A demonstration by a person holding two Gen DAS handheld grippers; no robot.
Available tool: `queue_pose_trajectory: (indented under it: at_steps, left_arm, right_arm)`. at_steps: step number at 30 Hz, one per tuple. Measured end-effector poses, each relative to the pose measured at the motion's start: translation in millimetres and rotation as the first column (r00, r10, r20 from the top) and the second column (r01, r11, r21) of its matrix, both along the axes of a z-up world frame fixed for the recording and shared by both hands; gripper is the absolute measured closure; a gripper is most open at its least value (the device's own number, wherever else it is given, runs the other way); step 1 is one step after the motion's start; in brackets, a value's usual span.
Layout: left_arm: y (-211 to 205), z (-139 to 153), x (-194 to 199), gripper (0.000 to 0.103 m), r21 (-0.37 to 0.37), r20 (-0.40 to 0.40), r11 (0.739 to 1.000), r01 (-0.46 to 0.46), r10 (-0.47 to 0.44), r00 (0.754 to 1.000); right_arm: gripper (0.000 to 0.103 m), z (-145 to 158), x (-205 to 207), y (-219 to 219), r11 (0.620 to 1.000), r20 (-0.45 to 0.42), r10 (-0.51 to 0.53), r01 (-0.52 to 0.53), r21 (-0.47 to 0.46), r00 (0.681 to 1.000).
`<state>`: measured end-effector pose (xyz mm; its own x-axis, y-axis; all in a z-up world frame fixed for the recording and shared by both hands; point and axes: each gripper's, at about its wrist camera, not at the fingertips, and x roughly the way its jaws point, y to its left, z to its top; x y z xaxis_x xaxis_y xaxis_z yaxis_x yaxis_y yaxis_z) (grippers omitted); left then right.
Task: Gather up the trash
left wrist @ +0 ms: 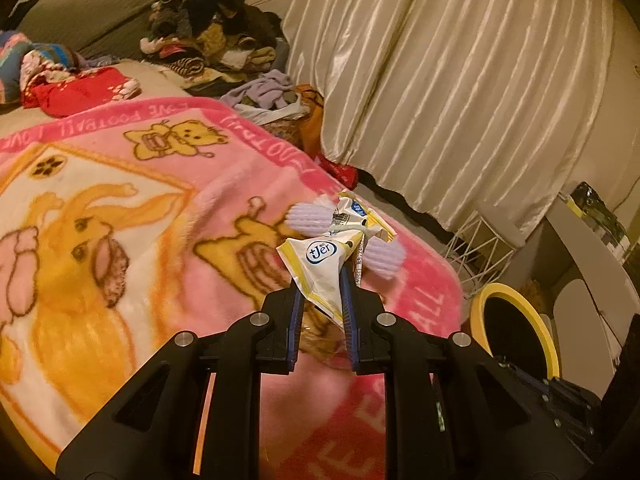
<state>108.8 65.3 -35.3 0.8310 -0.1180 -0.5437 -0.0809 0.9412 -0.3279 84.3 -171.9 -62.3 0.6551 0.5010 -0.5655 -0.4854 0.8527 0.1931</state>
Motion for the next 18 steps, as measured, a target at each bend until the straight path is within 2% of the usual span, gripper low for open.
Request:
queue_pose_trajectory:
  at_steps: [18]
  left_arm:
    - [-41, 18, -6, 0.091, 0.034, 0.038, 0.994, 0.101, -0.102, 0.994]
  right_arm:
    - [0.098, 14, 8, -54, 0.987, 0.041, -0.153, 0.152, 0.044, 0.987]
